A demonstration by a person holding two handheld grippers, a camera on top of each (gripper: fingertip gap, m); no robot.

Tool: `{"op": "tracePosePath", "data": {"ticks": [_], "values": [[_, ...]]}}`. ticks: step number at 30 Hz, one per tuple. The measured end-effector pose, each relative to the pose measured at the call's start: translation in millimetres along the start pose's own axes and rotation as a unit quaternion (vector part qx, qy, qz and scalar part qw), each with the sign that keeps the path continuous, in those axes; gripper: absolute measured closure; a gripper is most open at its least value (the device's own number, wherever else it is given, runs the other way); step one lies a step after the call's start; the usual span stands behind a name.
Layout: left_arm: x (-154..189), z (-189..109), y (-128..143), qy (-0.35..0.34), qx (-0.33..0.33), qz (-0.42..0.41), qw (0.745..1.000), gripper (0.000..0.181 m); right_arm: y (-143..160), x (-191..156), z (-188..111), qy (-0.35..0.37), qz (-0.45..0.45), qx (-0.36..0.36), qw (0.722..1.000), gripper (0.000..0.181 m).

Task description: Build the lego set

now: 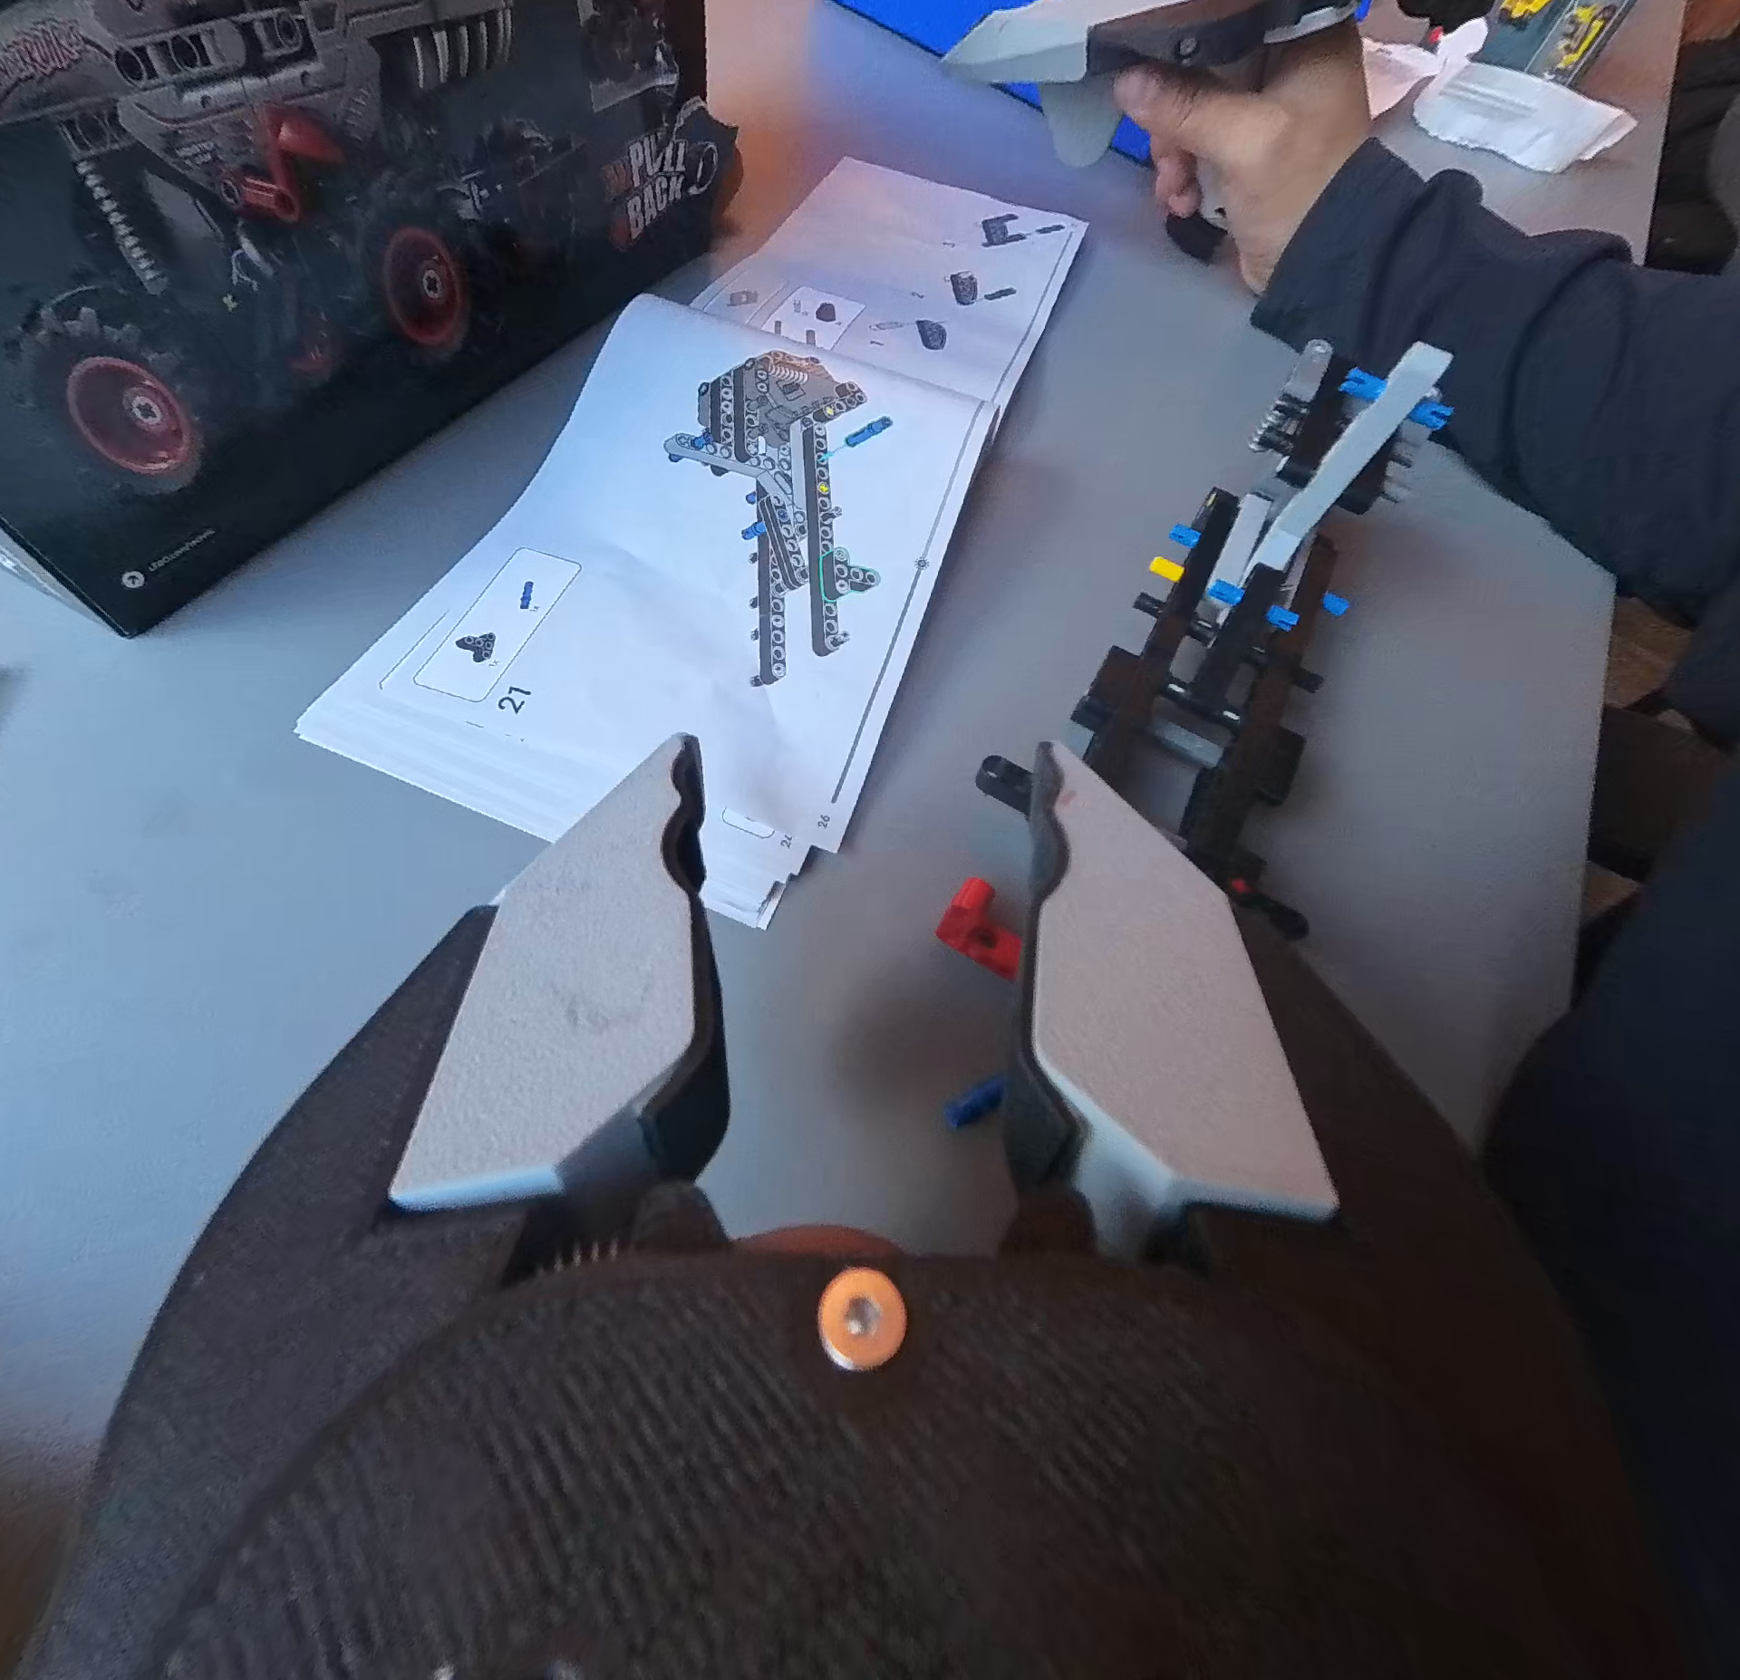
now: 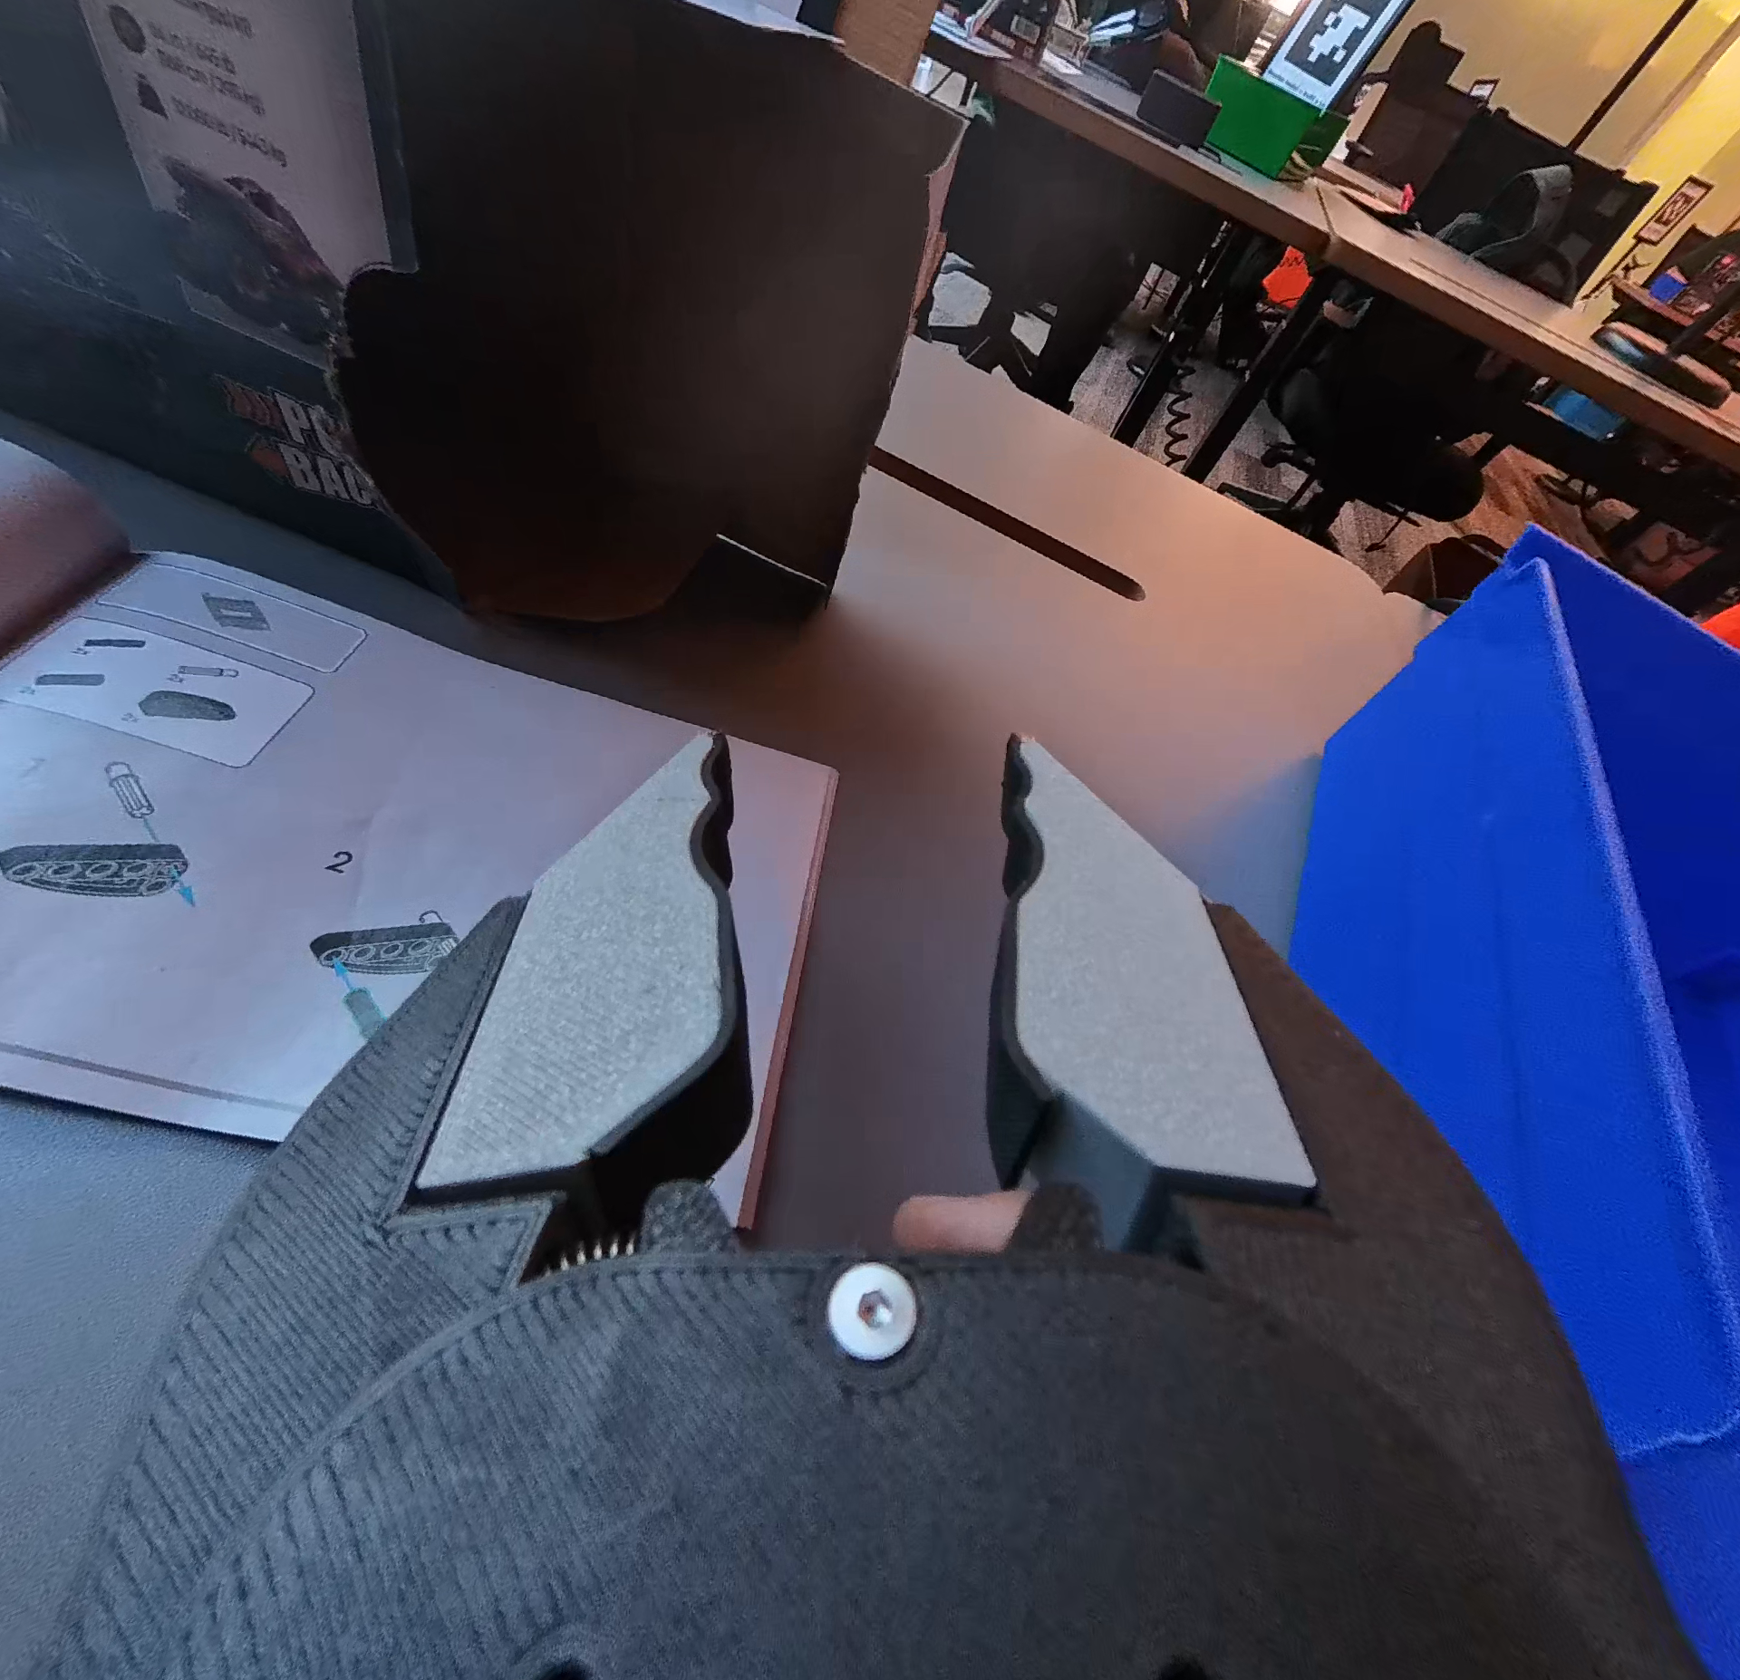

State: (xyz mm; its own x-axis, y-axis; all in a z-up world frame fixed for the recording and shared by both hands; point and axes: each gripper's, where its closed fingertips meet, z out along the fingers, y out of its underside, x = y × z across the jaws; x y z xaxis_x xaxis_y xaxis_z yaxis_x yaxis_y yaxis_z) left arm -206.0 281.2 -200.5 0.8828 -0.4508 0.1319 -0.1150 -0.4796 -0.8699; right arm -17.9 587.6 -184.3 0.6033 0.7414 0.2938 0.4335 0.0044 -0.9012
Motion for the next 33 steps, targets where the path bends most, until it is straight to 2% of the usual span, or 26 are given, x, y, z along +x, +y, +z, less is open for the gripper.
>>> {"op": "tracePosePath", "data": {"ticks": [33], "values": [[10.6, 5.7, 0.8, 0.016, -0.007, 0.001, 1.000, 0.114, 2.6, -8.3, 7.8, -0.031, -0.003, -0.016, 0.999, 0.122]]}}
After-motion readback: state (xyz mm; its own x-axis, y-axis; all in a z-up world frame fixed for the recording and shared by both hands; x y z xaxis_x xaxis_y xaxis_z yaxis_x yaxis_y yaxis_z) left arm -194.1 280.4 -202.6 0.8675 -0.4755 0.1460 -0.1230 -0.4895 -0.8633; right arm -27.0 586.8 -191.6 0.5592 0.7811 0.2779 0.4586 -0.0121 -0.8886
